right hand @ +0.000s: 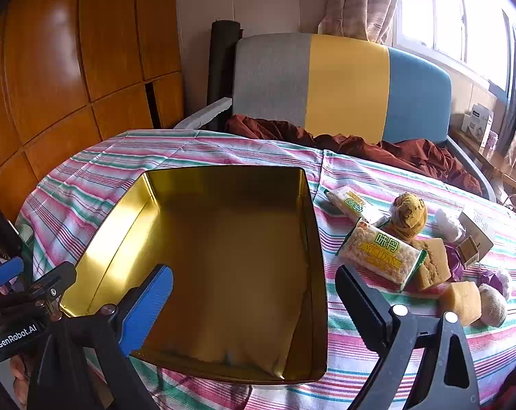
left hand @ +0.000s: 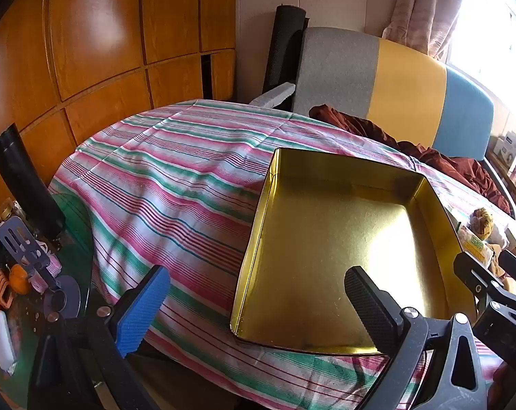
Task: Organize objects
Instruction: 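Move both tools from the gold tray toward the scattered items, then grasp the WEIDAN snack packet with the left tool while the right tool grasps the knitted sock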
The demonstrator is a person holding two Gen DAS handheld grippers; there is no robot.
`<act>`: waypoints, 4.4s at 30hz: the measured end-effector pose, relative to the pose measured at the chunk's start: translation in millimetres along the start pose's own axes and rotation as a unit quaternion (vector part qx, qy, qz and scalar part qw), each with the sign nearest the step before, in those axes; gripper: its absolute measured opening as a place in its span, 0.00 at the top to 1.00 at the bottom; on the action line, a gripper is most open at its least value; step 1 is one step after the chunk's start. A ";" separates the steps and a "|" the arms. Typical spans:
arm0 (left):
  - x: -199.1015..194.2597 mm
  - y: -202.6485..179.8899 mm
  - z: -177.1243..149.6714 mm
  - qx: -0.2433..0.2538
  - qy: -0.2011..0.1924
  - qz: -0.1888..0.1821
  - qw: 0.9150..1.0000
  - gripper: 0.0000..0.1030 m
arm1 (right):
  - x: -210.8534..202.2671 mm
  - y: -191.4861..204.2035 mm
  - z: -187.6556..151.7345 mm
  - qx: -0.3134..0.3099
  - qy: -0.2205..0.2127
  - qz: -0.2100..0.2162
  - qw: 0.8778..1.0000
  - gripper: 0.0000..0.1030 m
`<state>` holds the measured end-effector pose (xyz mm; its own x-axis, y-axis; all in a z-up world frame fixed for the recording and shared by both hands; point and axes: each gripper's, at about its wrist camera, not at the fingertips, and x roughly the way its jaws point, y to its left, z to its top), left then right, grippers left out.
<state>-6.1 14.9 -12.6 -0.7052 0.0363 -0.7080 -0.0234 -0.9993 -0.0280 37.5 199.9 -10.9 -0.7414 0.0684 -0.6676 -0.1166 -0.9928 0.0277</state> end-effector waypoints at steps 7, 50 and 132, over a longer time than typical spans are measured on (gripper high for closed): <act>0.4 -3.6 -0.1 0.003 0.003 0.001 1.000 0.00 | -0.8 -1.1 -0.4 -0.008 -0.001 -0.004 1.000 0.05; 11.2 -98.0 0.4 0.112 0.062 -0.192 0.973 0.00 | -20.5 -208.8 2.0 0.134 0.024 -0.125 0.983 0.05; 52.5 -333.2 -58.0 0.253 0.170 -0.252 0.918 0.49 | -53.9 -410.5 -84.8 0.509 0.001 -0.159 0.846 0.05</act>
<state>5.7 350.0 -81.4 -0.2545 0.4082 -0.8767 -0.6732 -0.7256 -0.1424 181.3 595.4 -49.4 -0.5635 0.3151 -0.7637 -0.8201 -0.3248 0.4711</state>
